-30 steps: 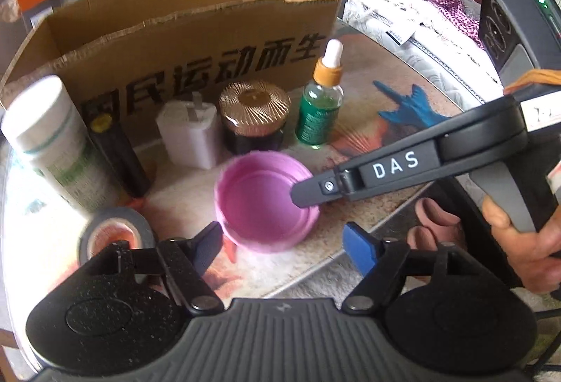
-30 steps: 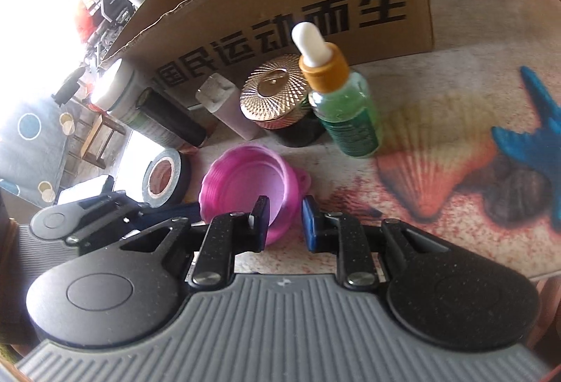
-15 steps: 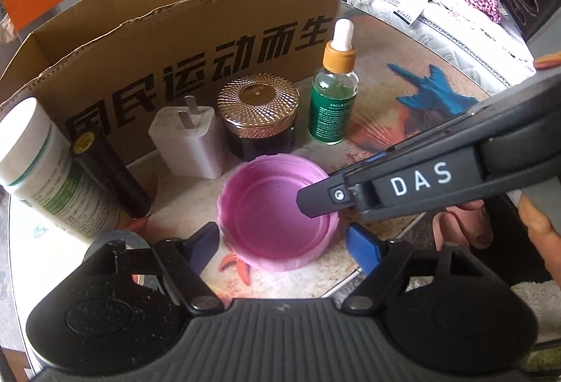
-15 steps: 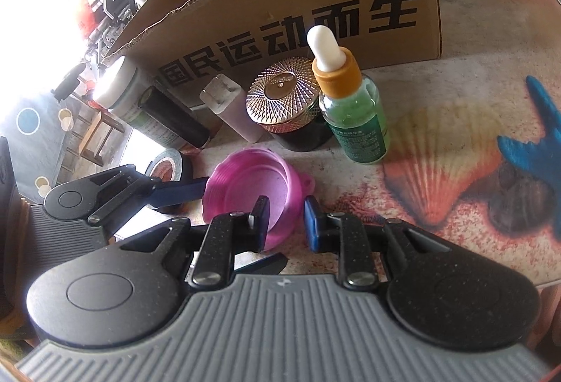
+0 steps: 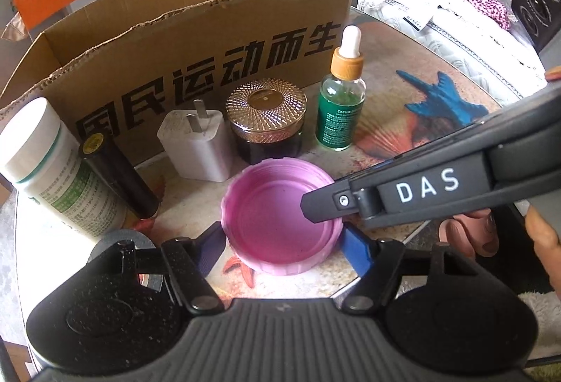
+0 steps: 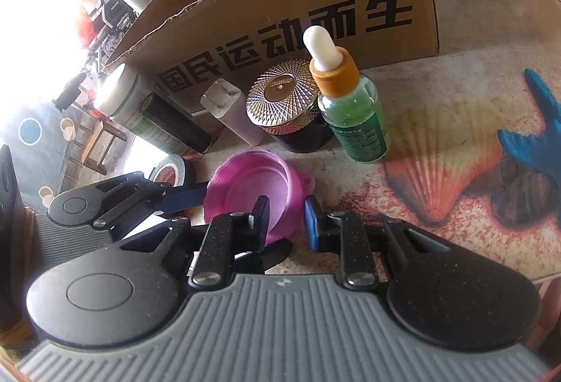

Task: Organize rigid objects
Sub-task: 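Grasp the rim of the pink plastic lid with the right gripper, then lift the pink lid into the cardboard box and open the right gripper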

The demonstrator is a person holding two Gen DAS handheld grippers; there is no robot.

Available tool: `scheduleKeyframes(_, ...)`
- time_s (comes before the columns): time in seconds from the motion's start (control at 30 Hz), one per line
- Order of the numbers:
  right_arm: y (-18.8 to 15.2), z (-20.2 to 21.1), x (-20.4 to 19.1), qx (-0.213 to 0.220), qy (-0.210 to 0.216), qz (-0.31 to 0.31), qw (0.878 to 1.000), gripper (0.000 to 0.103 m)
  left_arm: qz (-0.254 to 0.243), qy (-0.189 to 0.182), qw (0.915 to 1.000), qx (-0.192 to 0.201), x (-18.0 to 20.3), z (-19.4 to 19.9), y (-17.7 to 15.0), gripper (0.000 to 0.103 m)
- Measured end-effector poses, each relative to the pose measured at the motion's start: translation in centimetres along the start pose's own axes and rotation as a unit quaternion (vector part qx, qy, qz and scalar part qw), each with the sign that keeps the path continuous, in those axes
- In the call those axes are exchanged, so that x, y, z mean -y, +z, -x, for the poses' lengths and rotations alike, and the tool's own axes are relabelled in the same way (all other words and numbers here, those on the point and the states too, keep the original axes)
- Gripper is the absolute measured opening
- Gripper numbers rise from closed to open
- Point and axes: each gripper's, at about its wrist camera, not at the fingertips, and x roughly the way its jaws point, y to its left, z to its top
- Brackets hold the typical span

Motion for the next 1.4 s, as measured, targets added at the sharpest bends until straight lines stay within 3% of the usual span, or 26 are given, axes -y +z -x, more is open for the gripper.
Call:
scheduleKeyframes(1.03, -0.6, 3.1, -2.6, 0.032, 0.005, 0.028, 0.999, 0.022, 0.014, 0.016, 0.9987, 0.047, -0.3, 5.1, -1.4, 0.072)
scheduleKeyframes(1.2, -0.4, 4.5, -4.0, 0.049, 0.009, 0.046, 0.998, 0.022, 0.013, 0.034, 0.9967, 0.073, -0.4, 7.2, -1.1, 0.072)
scheduleKeyframes(1.4, 1.6, 8.0, -7.2, 0.094, 0.018, 0.097, 0.991, 0.022, 0.016, 0.065, 0.9887, 0.134, -1.4, 11.1, 0.6, 0.072)
